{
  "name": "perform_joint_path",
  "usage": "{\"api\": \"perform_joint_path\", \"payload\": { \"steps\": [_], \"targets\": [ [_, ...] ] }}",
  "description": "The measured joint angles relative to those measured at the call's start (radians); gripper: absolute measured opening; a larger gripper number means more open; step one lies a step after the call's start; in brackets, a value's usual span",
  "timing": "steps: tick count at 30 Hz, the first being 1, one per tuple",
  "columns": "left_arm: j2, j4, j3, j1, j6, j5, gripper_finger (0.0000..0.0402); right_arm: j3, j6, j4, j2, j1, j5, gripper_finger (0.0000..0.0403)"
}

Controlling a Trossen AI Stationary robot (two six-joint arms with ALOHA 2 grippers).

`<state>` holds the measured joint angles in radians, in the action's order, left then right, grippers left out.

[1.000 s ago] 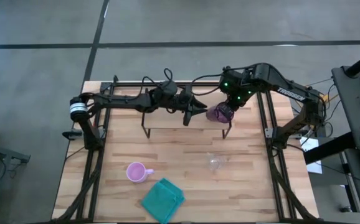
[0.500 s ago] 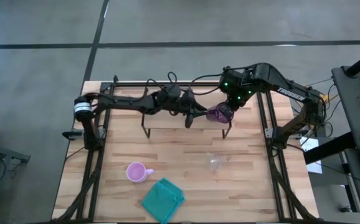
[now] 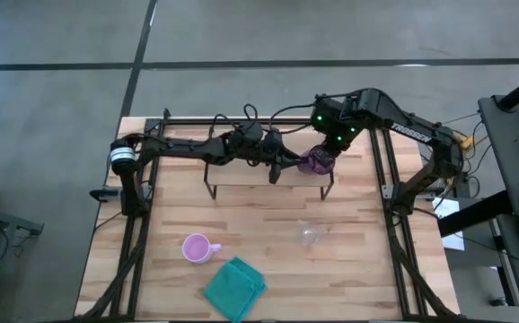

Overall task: Stack small to large cups/mugs on shelf
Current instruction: Put the purple cup on the shelf

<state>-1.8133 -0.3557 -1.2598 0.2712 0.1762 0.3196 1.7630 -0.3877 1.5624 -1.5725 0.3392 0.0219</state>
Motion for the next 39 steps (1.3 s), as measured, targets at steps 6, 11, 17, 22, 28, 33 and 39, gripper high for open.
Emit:
{"api": "perform_joint_path", "payload": {
  "steps": [6, 11, 17, 22, 28, 33, 39],
  "targets": [
    [0.000, 0.000, 0.002, 0.003, 0.000, -0.017, 0.0075, 0.001, 0.025, -0.004, -0.017, 0.018, 0.003, 0.0009],
    [0.000, 0.000, 0.004, 0.011, 0.000, -0.027, 0.0075, 0.001, 0.029, -0.007, -0.014, 0.020, 0.001, 0.0009],
    [0.000, 0.002, 0.004, 0.013, 0.000, -0.041, 0.0075, 0.013, 0.030, -0.003, -0.011, 0.020, -0.001, 0.0009],
    [-0.029, 0.000, 0.004, 0.013, 0.026, -0.041, 0.0075, 0.050, 0.044, 0.003, -0.011, 0.020, -0.004, 0.0009],
    [-0.068, -0.023, -0.016, 0.010, 0.065, -0.035, 0.0075, 0.066, 0.055, 0.008, -0.009, 0.022, -0.007, 0.0009],
    [-0.069, -0.020, -0.021, 0.010, 0.077, -0.033, 0.0075, 0.065, 0.082, 0.007, -0.013, 0.026, -0.006, 0.0009],
    [-0.069, -0.020, -0.021, 0.008, 0.079, -0.034, 0.0075, 0.064, 0.094, -0.010, -0.014, 0.039, -0.004, 0.0009]
  ]
}}
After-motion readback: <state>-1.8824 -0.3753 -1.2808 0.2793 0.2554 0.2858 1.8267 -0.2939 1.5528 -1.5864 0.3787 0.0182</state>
